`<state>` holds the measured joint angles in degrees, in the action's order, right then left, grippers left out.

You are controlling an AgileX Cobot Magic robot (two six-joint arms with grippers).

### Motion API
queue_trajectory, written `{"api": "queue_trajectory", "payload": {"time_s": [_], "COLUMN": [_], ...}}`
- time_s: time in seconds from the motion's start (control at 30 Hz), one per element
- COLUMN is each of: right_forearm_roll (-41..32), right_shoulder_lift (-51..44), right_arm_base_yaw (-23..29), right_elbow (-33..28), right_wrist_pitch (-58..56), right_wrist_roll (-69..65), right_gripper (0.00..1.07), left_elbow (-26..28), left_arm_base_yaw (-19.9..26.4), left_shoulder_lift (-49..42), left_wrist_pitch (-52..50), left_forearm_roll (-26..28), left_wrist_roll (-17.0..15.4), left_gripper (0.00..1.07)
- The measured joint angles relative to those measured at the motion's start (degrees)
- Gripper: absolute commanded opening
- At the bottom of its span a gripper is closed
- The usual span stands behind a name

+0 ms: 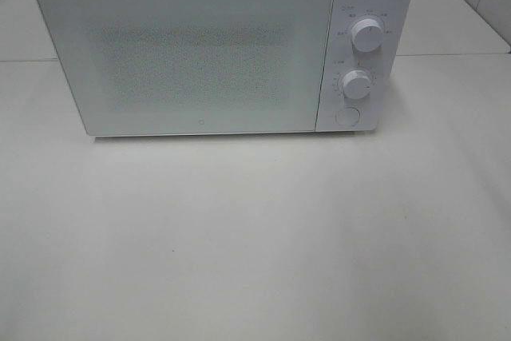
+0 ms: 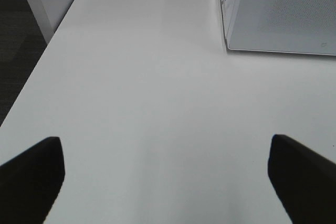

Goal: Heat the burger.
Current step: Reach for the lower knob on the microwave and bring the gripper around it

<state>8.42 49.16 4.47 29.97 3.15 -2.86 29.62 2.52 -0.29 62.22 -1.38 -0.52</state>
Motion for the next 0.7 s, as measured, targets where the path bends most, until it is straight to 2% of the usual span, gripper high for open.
{"api": "queue_trajectory", "payload": {"time_s": [0.17, 0.3, 0.7], "right_forearm_roll": [1.7, 2.2, -0.3], "right_shoulder_lift": [3.0, 7.3, 19.3], "right_arm_base_yaw": [0.0, 0.0, 0.0], "right_elbow": [-0.5, -4.0, -8.7], "right_wrist_pitch": [6.6, 16.0, 30.4], "right_wrist_roll": [-1.5, -1.9, -1.7], "right_gripper": [0.81, 0.85, 0.84], "left_elbow": [0.0, 0.0, 0.0], "left_arm_base_yaw": [0.0, 0.0, 0.0], "left_shoulder_lift": [0.0, 0.0, 0.0], "left_wrist_pitch": [0.0, 0.0, 0.0], "left_forearm_roll": [0.0, 0.0, 0.0], "left_wrist_roll": [0.0, 0.0, 0.0], "left_gripper": [0.98, 0.98, 0.98]}}
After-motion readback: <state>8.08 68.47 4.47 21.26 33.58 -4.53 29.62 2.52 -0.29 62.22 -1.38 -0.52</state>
